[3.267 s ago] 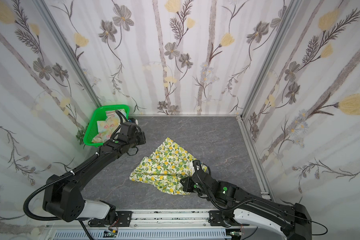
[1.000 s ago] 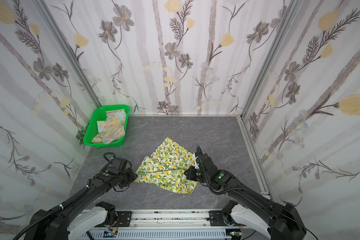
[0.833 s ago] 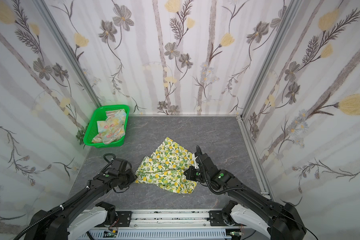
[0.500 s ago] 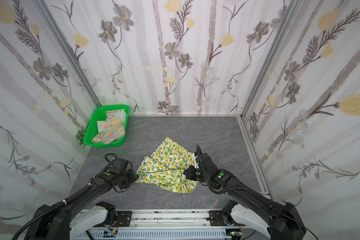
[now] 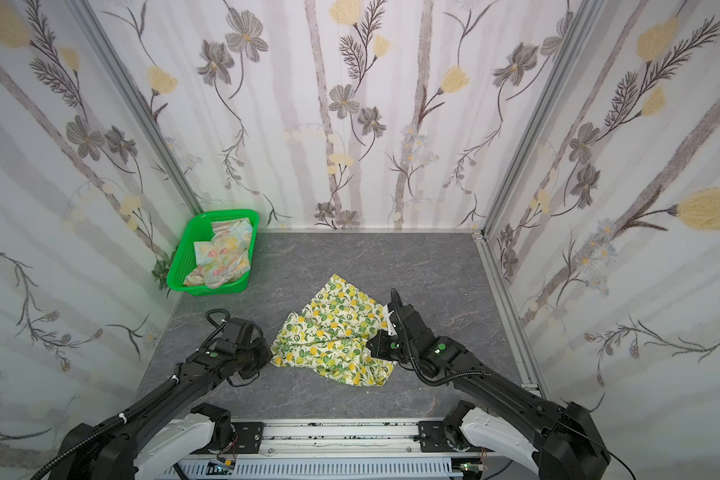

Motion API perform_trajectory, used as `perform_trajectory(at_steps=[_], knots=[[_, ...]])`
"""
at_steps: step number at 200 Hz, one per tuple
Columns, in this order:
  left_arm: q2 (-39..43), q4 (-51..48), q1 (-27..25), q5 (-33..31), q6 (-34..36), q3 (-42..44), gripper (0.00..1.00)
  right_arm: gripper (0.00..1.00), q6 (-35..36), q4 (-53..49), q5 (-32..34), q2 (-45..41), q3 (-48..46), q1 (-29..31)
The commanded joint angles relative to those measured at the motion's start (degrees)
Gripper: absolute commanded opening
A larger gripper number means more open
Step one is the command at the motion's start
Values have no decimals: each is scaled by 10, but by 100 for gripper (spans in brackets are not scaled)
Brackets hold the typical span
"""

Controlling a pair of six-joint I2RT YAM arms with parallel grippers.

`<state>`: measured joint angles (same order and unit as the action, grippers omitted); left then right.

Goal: Fold and stack the skirts

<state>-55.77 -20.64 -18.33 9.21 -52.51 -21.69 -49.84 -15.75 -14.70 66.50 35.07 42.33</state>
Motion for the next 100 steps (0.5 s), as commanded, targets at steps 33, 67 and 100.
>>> perform_trajectory(at_steps=[33, 67, 100], knots=[[21, 11, 2, -21, 13, -72, 0, 0, 24, -61, 42, -21, 27, -2], [25, -23, 10, -47, 43, -140, 0, 0, 42, -113, 67, -48, 33, -1], [44, -57, 24, -87, 73, -196, 0, 0, 47, -120, 49, -73, 17, 10]])
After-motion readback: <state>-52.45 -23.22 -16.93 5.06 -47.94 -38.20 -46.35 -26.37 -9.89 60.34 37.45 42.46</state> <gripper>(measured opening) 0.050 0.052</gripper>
